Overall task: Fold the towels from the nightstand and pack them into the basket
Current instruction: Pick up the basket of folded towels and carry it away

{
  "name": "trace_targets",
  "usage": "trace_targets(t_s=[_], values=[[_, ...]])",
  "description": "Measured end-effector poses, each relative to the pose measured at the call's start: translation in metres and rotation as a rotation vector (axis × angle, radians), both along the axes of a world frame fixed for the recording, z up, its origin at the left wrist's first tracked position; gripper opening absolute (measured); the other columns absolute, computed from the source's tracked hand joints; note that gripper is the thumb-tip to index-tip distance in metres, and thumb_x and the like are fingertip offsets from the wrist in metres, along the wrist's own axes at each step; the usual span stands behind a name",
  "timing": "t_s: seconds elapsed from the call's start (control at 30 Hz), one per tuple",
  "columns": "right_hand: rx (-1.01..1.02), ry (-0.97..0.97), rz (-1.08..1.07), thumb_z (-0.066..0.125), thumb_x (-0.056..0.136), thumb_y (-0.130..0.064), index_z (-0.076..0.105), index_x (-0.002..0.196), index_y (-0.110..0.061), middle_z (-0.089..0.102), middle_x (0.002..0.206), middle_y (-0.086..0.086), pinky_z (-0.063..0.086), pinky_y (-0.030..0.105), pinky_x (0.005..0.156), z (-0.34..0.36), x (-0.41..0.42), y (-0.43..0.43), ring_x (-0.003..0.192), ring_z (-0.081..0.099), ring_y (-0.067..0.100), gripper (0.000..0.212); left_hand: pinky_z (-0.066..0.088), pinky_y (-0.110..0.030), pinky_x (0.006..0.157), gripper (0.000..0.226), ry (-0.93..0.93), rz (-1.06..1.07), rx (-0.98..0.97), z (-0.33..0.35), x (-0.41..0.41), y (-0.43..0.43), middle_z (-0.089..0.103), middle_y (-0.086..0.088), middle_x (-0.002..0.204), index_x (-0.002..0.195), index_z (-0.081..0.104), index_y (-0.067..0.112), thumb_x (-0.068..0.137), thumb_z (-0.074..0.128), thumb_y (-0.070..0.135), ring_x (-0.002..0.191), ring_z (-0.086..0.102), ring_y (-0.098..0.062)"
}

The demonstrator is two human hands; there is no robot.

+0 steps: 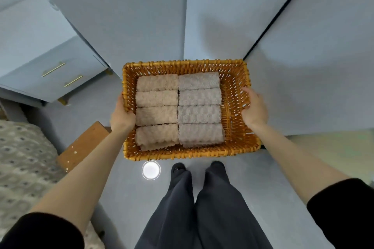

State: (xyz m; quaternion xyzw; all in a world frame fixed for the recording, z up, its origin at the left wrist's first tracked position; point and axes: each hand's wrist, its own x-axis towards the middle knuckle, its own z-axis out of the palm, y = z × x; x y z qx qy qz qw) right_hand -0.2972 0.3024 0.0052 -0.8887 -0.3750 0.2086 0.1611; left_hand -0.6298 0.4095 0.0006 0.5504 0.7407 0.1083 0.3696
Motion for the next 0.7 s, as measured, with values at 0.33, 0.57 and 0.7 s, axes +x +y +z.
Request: trace_targets(t_s=[0.33, 0.57, 0.7], values=[[0.030, 0.018, -0.217, 0.046, 0.086, 0.007, 0.042, 0.138, -0.036, 0.046, 0.135, 0.007, 0.049, 0.035, 0.082, 0.015, 0.037, -0.175, 0.102, 0.057, 0.025, 0.067, 0.041, -0.049, 0.099, 0.060, -0.057, -0.251, 0.028, 0.007, 0.064, -0.097, 0.049, -0.005, 0.141, 0.147, 0.025, 0.036, 0.093, 0.042, 0.014, 0.124, 0.047, -0.035], [0.037, 0.013, -0.301, 0.042, 0.087, 0.007, 0.043, 0.136, -0.036, 0.049, 0.124, 0.006, 0.045, 0.029, 0.071, 0.019, 0.069, -0.314, 0.085, 0.049, 0.016, 0.066, 0.041, -0.046, 0.096, 0.057, -0.061, -0.348, 0.066, 0.010, 0.115, -0.209, 0.052, -0.008, 0.137, 0.145, 0.029, 0.030, 0.092, 0.046, 0.013, 0.122, 0.049, -0.035], [0.025, -0.006, -0.292, 0.043, 0.086, 0.007, 0.043, 0.137, -0.036, 0.048, 0.125, 0.006, 0.044, 0.029, 0.071, 0.026, 0.094, -0.381, 0.088, 0.052, 0.019, 0.067, 0.042, -0.048, 0.096, 0.052, -0.100, -0.331, 0.032, 0.009, 0.139, -0.279, 0.054, -0.009, 0.134, 0.142, 0.032, 0.030, 0.094, 0.049, 0.022, 0.120, 0.050, -0.035]])
